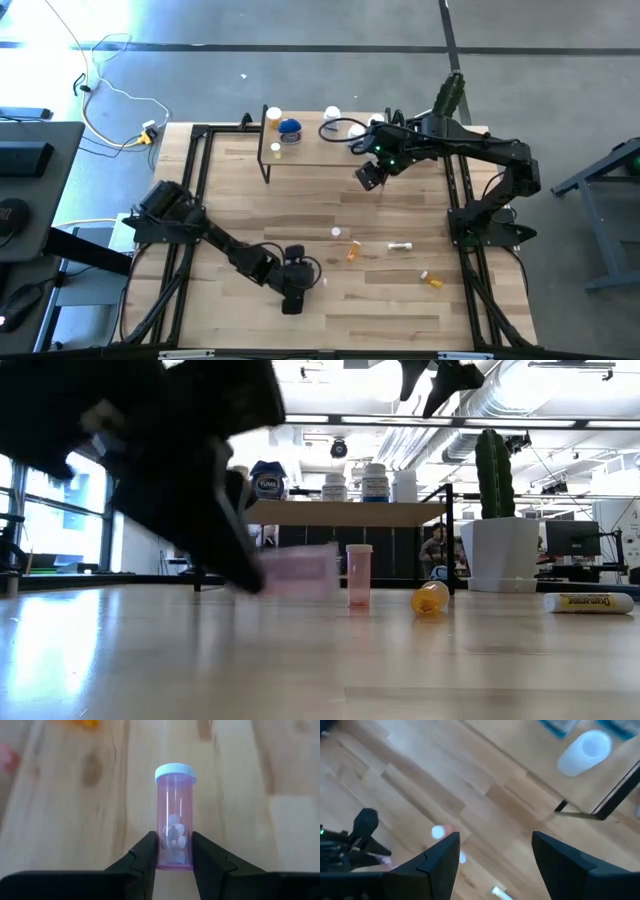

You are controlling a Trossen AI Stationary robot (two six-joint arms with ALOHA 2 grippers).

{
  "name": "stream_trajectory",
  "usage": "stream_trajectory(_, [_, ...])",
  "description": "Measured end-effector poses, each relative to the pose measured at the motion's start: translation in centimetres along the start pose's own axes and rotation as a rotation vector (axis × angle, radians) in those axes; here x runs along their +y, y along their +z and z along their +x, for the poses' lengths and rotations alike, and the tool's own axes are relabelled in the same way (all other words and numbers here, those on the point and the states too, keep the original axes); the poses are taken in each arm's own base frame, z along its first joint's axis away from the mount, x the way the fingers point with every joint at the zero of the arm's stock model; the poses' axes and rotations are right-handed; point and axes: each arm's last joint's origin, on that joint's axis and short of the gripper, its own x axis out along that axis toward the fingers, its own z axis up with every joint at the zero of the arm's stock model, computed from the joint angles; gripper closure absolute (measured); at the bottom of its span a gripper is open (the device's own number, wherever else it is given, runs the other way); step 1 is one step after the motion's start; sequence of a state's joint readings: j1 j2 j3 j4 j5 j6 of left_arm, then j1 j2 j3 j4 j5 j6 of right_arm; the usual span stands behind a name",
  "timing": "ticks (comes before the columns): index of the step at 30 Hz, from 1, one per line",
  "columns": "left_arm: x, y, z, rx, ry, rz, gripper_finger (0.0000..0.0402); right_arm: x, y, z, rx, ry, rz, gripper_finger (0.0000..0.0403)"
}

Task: Pick and place medicine bottles onto shelf by color
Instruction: Put the pink pill bottle on the shelf

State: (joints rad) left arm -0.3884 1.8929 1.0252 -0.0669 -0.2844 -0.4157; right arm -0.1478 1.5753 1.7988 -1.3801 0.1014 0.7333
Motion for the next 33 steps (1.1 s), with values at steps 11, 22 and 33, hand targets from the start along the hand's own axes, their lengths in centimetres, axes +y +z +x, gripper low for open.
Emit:
stream_trajectory(11, [4.1,4.0,-2.9,-0.132,0.047,0.029,0.031,0.2,0.0,0.0,0.03,0.047,0.001,0.0164])
stream_trajectory(22, [9.8,7.4,-6.3,-0.272,0.143,-0.014,0.031,0.7,0.1,-0.1,0.1,0.193,-0.007,0.0164])
stream_trajectory(33, [15.4,9.7,-9.2,-0.442,0.251,-0.119,0.031,1.1,1.7,-0.2,-0.033,0.301,-0.135,0.0164])
